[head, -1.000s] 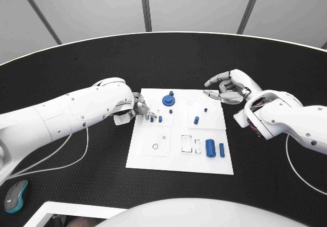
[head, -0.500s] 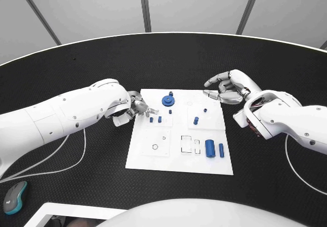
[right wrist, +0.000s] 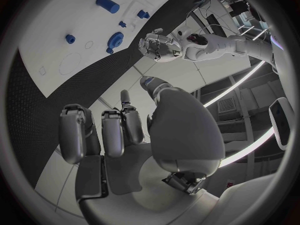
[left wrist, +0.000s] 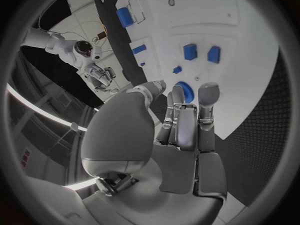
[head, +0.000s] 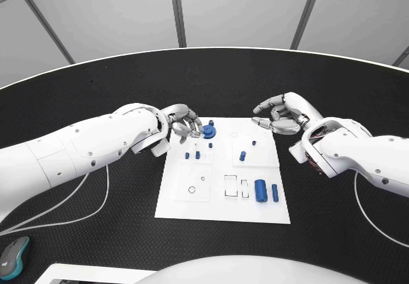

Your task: Assemble the parts on the task board

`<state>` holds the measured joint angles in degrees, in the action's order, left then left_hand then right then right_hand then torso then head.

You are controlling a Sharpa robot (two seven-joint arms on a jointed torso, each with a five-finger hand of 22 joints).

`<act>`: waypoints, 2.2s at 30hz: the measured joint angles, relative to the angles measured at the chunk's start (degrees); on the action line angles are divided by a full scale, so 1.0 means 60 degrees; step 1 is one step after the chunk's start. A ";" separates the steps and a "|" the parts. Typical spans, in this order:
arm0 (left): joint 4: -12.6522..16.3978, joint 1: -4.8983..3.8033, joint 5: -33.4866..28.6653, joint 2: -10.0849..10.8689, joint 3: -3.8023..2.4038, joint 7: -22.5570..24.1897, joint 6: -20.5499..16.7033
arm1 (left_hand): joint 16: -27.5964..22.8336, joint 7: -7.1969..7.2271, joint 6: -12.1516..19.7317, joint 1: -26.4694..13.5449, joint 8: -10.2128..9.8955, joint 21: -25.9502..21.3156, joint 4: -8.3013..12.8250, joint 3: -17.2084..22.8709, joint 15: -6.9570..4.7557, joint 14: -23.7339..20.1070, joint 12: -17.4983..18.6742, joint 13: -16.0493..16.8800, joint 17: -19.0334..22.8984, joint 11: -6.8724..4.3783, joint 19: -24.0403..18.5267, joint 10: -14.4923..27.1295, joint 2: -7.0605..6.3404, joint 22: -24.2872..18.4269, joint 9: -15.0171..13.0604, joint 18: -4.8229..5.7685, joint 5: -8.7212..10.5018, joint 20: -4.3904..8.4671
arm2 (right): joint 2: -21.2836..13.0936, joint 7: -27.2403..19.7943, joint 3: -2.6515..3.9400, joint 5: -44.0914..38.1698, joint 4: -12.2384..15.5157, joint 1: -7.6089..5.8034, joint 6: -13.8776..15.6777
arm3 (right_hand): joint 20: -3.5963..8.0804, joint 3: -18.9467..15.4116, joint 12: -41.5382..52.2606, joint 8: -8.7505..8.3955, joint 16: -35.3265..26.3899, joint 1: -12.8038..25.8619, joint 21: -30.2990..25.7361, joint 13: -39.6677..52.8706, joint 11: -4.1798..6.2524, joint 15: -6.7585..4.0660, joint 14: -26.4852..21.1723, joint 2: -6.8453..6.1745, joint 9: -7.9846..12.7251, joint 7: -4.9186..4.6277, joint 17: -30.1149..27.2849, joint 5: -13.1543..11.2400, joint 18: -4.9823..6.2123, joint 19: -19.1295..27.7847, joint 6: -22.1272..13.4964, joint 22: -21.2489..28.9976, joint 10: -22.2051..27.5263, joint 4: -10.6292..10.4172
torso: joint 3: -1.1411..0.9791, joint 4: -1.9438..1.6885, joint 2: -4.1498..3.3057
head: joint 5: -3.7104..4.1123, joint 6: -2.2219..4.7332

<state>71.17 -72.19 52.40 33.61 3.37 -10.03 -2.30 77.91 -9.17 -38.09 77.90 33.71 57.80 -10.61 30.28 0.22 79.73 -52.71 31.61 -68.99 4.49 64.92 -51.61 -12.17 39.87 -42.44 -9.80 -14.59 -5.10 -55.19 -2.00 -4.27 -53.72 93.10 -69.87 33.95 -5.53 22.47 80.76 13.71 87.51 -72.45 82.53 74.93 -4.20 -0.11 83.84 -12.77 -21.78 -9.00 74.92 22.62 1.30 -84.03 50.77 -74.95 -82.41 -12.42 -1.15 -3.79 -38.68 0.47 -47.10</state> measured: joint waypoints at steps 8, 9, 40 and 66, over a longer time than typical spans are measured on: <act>-0.0442 0.0021 0.1418 -0.0583 0.0008 0.1488 -0.0529 | -0.1077 -0.0181 0.0171 0.0255 -0.0578 -0.0740 0.0628 0.0517 0.0240 -0.0991 0.1385 -0.1209 0.1794 0.0275 -0.0260 0.0805 -0.0255 -0.0803 0.0984 -0.0002 0.0040 -0.0227 | -0.0023 0.0011 0.0000 0.0000 0.0030 0.0000 -0.0001 | 0.0000 0.0000 0.0000 0.0000 0.0000 0.0000 0.0000 -0.0001 0.0000 0.0000 0.0000 0.0000 0.0000 0.0000 -0.0001 0.0000 0.0000 0.0000 0.0000 0.0001 0.0000 0.0000 | -0.0005 0.0002 -0.0023 | 0.0134 0.0116; -0.0493 0.0027 0.1584 -0.0641 0.0010 0.1558 -0.0544 | -0.1077 -0.0195 0.0113 0.0255 -0.0631 -0.0787 0.0682 0.0503 0.0240 -0.0991 0.1475 -0.1304 0.1834 0.0311 -0.0260 0.0841 -0.0255 -0.0820 0.1069 -0.0003 0.0039 -0.0227 | -0.0026 0.0011 -0.0001 0.0000 0.0032 0.0000 -0.0001 | 0.0000 0.0000 0.0000 0.0000 0.0000 0.0000 0.0000 -0.0001 0.0000 0.0000 0.0000 0.0000 0.0000 0.0000 -0.0001 0.0000 0.0000 0.0000 0.0000 0.0001 0.0000 0.0000 | -0.0005 0.0002 -0.0023 | 0.0138 0.0123; -0.1309 0.0280 0.5125 -0.1480 0.0059 0.1577 -0.0131 | -0.0045 -0.0143 -0.0781 -0.0439 -0.0640 0.2766 0.1888 0.0146 0.0331 -0.0524 0.2407 -0.2501 0.1768 0.0345 0.1187 0.0910 -0.0671 0.3426 0.1920 0.0372 -0.2031 -0.0393 | -0.0001 -0.0007 0.0000 0.0000 0.0062 0.0000 0.0002 | 0.0000 0.0000 0.0000 0.0000 0.0000 0.0000 0.0000 -0.0003 0.0000 0.0000 0.0000 0.0000 0.0000 0.0000 -0.0002 0.0000 -0.0001 0.0000 0.0000 0.0004 0.0000 0.0000 | 0.0008 -0.0012 -0.0033 | 0.0191 0.0157; -0.1724 0.0421 0.5333 -0.1801 0.0187 0.1391 0.0005 | 0.0802 -0.0071 -0.0718 -0.0658 -0.0290 0.3144 0.2163 0.0663 0.0206 0.0106 0.1982 -0.2538 0.0989 0.0205 0.1021 0.0768 -0.0612 0.3751 0.1971 0.0515 -0.2145 -0.0307 | -0.0046 0.0011 0.0001 0.0000 0.0168 -0.0002 0.0023 | 0.0000 0.0000 0.0000 0.0000 0.0000 0.0000 0.0000 -0.0004 0.0000 0.0000 0.0000 0.0000 0.0000 0.0000 0.0005 0.0048 0.0000 0.0000 0.0000 0.0005 0.0000 0.0000 | 0.0004 -0.0013 -0.0031 | 0.0287 0.0071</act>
<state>60.83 -69.67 84.40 22.81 4.49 -1.69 -2.27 82.71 -9.59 -42.39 73.95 31.96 76.66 2.36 34.25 1.45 80.37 -40.83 16.38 -63.05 5.71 71.04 -47.00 -15.84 62.38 -30.61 -6.71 -27.46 -6.95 -55.46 -1.93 -4.26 -53.72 94.11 -69.88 34.09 -5.53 22.48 80.76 13.71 87.51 -72.45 82.53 74.91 -4.20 -0.11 83.84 -12.77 -21.78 -9.00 74.95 22.91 1.30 -84.03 50.77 -74.92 -82.40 -12.42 -1.13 -3.87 -38.87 2.19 -46.67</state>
